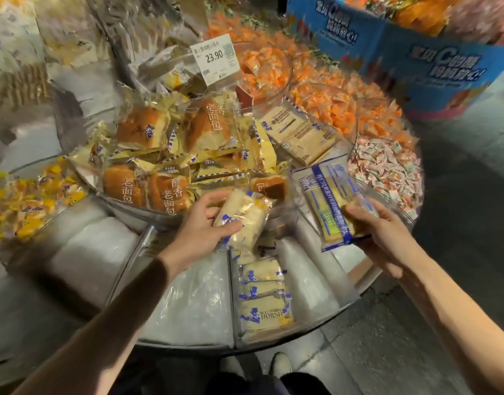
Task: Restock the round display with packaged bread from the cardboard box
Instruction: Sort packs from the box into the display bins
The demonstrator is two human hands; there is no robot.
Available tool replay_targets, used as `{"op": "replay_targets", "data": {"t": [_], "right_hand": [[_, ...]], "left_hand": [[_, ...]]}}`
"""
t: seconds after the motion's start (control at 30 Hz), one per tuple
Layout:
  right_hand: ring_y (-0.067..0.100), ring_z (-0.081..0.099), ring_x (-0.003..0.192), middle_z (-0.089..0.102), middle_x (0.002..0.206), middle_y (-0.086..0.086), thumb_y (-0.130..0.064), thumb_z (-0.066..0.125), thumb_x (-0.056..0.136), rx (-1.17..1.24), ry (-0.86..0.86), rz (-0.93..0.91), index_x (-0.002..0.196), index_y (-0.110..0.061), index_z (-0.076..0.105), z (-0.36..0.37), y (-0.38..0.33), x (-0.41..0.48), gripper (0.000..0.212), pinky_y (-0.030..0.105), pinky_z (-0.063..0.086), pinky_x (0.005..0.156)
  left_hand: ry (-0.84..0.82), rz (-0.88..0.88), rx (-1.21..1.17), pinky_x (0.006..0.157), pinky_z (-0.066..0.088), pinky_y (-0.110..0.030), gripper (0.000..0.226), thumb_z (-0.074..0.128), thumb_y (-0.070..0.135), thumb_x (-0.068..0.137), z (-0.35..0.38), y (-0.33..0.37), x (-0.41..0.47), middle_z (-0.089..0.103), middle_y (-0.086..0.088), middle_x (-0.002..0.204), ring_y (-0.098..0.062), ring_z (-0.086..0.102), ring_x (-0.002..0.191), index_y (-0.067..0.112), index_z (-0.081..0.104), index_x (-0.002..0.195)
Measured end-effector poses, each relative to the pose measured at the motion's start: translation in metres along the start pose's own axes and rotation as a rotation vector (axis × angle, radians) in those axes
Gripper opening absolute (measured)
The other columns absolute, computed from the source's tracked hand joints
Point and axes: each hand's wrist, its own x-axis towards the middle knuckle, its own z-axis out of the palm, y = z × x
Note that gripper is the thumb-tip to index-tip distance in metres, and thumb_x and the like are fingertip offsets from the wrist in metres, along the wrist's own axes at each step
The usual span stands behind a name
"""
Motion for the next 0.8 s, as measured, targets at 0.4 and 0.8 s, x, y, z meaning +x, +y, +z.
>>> {"op": "replay_targets", "data": {"t": [0.4, 0.8], "right_hand": [[0.025, 0.070, 0.085, 0.071, 0.114, 0.017, -0.014, 0.067, 0.080, -0.066, -0.069, 0.077, 0.129, -0.009, 0.056, -0.058, -0.037, 0.045, 0.051, 0.038, 0.061, 0.073], [0.027, 0.068, 0.082, 0.064, 0.125, 0.027, -0.014, 0.077, 0.073, -0.019, -0.194, 0.204, 0.133, -0.003, 0.055, -0.090, -0.042, 0.076, 0.065, 0.034, 0.062, 0.065]], "left_hand": [[-0.073, -0.004, 0.492, 0.093, 0.053, -0.048, 0.055, 0.075, 0.012, 0.086, 0.116, -0.044, 0.059, 0.058, 0.009, 0.129, -0.020, 0.058, 0.115, 0.042, 0.056, 0.128], [0.076, 0.151, 1.448, 0.082, 0.043, -0.037, 0.044, 0.083, 0.046, 0.072, 0.166, -0.090, 0.081, 0.059, 0.000, 0.112, -0.024, 0.051, 0.104, 0.027, 0.071, 0.110]]}}
